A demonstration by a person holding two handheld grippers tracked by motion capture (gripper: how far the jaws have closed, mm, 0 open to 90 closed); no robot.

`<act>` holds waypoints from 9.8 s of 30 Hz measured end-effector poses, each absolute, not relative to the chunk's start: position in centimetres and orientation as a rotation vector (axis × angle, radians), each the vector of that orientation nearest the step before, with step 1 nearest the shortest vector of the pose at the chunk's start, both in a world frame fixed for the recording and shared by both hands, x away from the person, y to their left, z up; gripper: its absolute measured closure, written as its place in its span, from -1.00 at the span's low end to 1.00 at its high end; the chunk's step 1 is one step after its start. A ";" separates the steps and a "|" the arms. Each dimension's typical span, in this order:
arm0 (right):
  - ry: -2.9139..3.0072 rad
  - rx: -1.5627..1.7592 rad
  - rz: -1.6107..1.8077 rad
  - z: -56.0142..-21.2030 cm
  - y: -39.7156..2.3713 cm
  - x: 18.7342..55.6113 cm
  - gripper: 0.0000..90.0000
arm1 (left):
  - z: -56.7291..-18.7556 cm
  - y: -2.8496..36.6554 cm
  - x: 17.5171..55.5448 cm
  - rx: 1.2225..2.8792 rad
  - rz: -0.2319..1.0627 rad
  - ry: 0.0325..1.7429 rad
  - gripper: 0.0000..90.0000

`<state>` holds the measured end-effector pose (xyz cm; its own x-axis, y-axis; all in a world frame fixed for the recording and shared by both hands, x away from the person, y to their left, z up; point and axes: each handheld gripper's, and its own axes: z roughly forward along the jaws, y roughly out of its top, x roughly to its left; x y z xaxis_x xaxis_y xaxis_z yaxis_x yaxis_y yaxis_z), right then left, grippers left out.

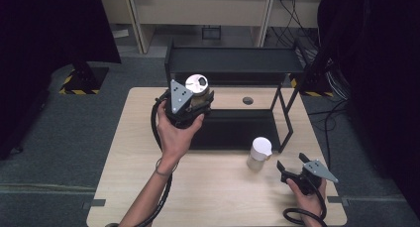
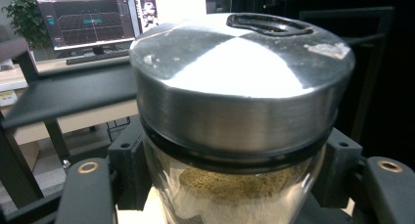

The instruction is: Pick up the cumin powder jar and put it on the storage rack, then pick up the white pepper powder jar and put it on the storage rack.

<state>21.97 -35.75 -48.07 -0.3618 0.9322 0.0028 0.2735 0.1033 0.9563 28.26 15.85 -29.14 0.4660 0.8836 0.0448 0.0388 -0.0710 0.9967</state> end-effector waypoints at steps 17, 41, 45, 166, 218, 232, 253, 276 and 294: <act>1.729 1.183 1.279 -48.1 -35.7 21.9 -0.85 | -25.8 16.1 28.9 1.470 0.858 0.848 -0.31; 1.729 1.175 1.281 -48.1 -35.7 21.9 -0.86 | -20.7 14.6 33.1 1.495 0.945 0.931 -0.31; 1.729 1.171 1.282 -48.2 -35.8 21.9 -0.86 | -20.1 14.1 34.3 1.516 0.978 0.954 -0.31; 1.735 1.164 1.287 -48.2 -35.9 21.9 -0.85 | -35.7 18.0 26.8 1.237 1.062 0.815 -1.00; 1.742 1.160 1.285 -48.1 -35.8 21.9 -0.86 | -46.6 18.0 22.5 1.334 0.988 0.907 -1.00; 1.744 1.160 1.284 -48.1 -35.8 21.9 -0.86 | -49.1 17.7 21.1 1.380 0.937 0.942 -1.00; 1.754 1.154 1.282 -48.1 -35.8 21.9 -0.85 | -50.9 18.4 21.3 1.433 0.755 1.041 -1.00; 1.755 1.144 1.276 -48.1 -35.7 21.9 -0.85 | -51.3 18.2 21.4 1.461 0.728 1.029 -1.00; 1.758 1.148 1.282 -48.0 -35.8 21.9 -0.86 | -51.2 18.0 21.4 1.472 0.738 1.025 -1.00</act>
